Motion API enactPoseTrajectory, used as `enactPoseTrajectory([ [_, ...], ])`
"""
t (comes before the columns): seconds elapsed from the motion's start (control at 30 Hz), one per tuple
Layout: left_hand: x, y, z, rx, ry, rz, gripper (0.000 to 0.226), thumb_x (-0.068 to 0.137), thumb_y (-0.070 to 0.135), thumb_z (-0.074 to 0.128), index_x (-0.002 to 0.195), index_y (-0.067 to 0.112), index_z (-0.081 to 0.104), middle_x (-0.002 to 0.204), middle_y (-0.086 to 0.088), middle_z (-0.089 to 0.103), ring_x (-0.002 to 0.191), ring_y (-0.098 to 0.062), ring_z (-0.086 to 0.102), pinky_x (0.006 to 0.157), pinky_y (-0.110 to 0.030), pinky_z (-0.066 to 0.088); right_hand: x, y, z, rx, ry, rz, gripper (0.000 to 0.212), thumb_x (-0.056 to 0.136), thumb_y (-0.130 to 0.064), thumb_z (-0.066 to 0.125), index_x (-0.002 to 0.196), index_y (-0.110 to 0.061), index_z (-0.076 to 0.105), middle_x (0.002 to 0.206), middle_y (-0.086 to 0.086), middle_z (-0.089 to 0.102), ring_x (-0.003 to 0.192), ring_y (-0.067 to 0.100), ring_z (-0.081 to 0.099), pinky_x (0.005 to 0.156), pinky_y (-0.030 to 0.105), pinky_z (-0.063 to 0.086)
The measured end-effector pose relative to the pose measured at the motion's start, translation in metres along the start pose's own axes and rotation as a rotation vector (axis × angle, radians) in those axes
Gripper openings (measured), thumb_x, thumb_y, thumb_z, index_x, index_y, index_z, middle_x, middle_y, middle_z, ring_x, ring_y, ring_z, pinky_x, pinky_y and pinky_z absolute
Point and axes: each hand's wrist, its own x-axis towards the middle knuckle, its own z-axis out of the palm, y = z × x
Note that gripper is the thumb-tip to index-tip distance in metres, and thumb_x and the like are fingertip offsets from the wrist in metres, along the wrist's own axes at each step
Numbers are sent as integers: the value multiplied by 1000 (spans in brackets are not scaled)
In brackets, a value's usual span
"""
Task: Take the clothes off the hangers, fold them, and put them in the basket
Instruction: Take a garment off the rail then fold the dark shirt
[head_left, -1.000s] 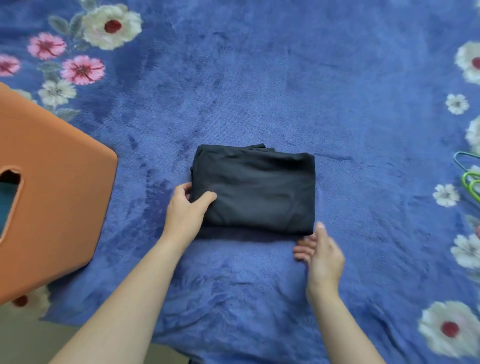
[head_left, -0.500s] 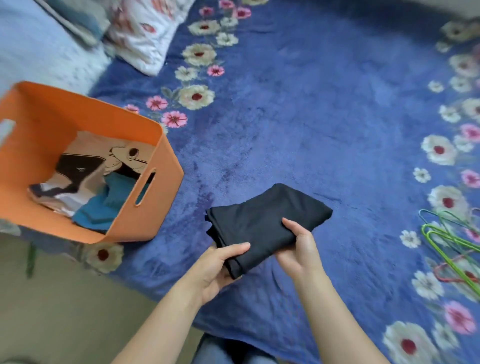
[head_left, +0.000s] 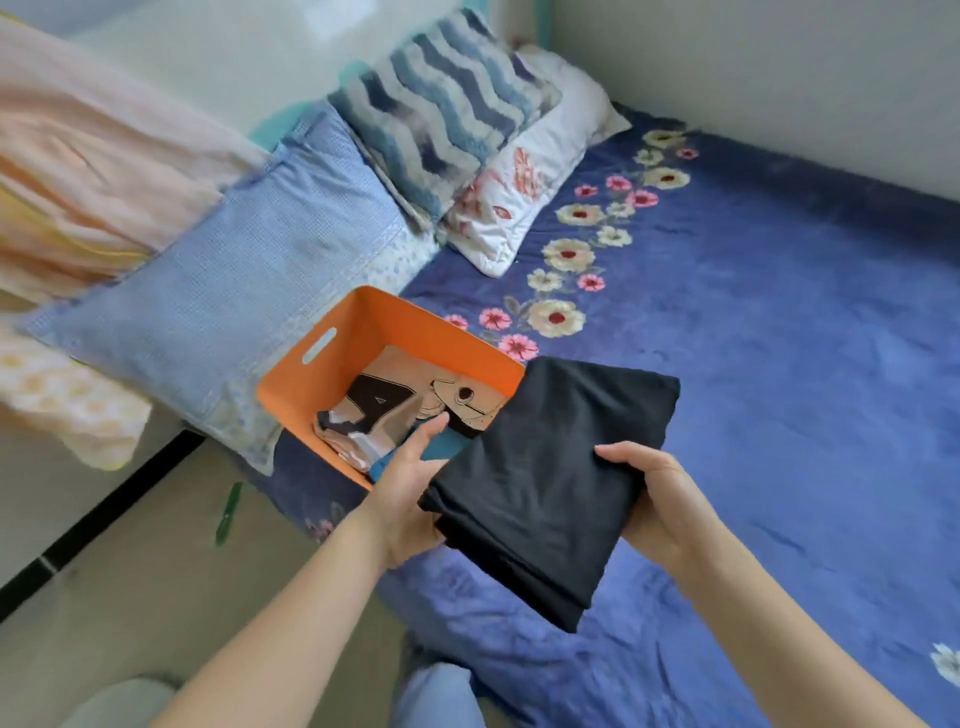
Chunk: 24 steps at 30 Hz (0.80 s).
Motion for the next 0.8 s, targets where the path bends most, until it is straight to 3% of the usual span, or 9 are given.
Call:
enactPoseTrajectory([
  [0.1, 16, 47, -42, 234, -7, -73, 47, 84, 31, 68, 125, 8, 66, 123, -17, 66, 116, -33, 58, 112, -42, 36, 45, 15, 45, -55, 60, 57, 30, 84, -4, 58, 113, -3, 66, 100, 12, 74, 80, 25, 73, 76, 36, 56],
  [0.17, 36, 84, -78, 317, -76, -131, 43, 87, 19, 65, 129, 13, 63, 131, -13, 62, 121, -29, 58, 113, -43, 36, 85, 25, 81, -77, 102, 87, 34, 82, -4, 59, 115, -3, 65, 103, 13, 74, 85, 27, 71, 78, 36, 54],
  [0.3, 73, 142, -144, 401, -28, -125, 49, 85, 9, 62, 131, 24, 57, 124, -4, 67, 104, -24, 68, 81, -29, 56, 163, 45, 146, -91, 122, 165, 35, 80, -2, 59, 115, -2, 66, 103, 15, 74, 89, 31, 70, 78, 36, 55],
  [0.4, 100, 174, -176, 510, 128, -122, 61, 70, 15, 64, 128, 35, 58, 125, 1, 65, 109, -23, 63, 88, -30, 49, 216, 62, 179, -96, 163, 212, 37, 78, -2, 61, 115, -4, 65, 103, 14, 74, 94, 33, 69, 78, 37, 56],
  [0.47, 118, 191, -190, 587, 211, -105, 62, 62, 17, 60, 116, 45, 61, 124, 0, 64, 106, -25, 61, 83, -31, 45, 246, 70, 194, -84, 191, 221, 35, 77, -3, 61, 112, -4, 66, 101, 13, 74, 93, 33, 69, 82, 39, 56],
  [0.57, 146, 209, -212, 787, 238, -15, 62, 76, 2, 53, 124, 42, 57, 125, 0, 59, 94, -20, 59, 67, -23, 43, 289, 84, 209, -63, 227, 229, 39, 73, -2, 63, 112, -3, 67, 103, 14, 74, 102, 35, 68, 93, 45, 53],
  [0.67, 173, 209, -234, 1041, 249, 97, 71, 81, -10, 44, 135, 36, 46, 123, 2, 59, 78, -16, 61, 57, -20, 42, 328, 108, 211, -102, 250, 189, 40, 74, 3, 67, 114, -2, 66, 106, 14, 73, 101, 32, 68, 93, 42, 53],
  [0.73, 183, 199, -241, 1307, 285, 123, 77, 81, -9, 41, 144, 35, 37, 133, 2, 53, 99, -21, 62, 70, -24, 47, 339, 120, 205, -172, 315, 171, 41, 77, -1, 71, 116, -8, 63, 112, 8, 70, 101, 24, 65, 94, 37, 50],
  [0.8, 195, 182, -244, 1561, 319, 75, 78, 83, -7, 41, 151, 29, 26, 144, -2, 41, 124, -24, 50, 90, -30, 47, 355, 134, 195, -220, 358, 149, 62, 73, -19, 76, 131, -14, 55, 127, 4, 63, 108, 20, 61, 97, 35, 48],
])
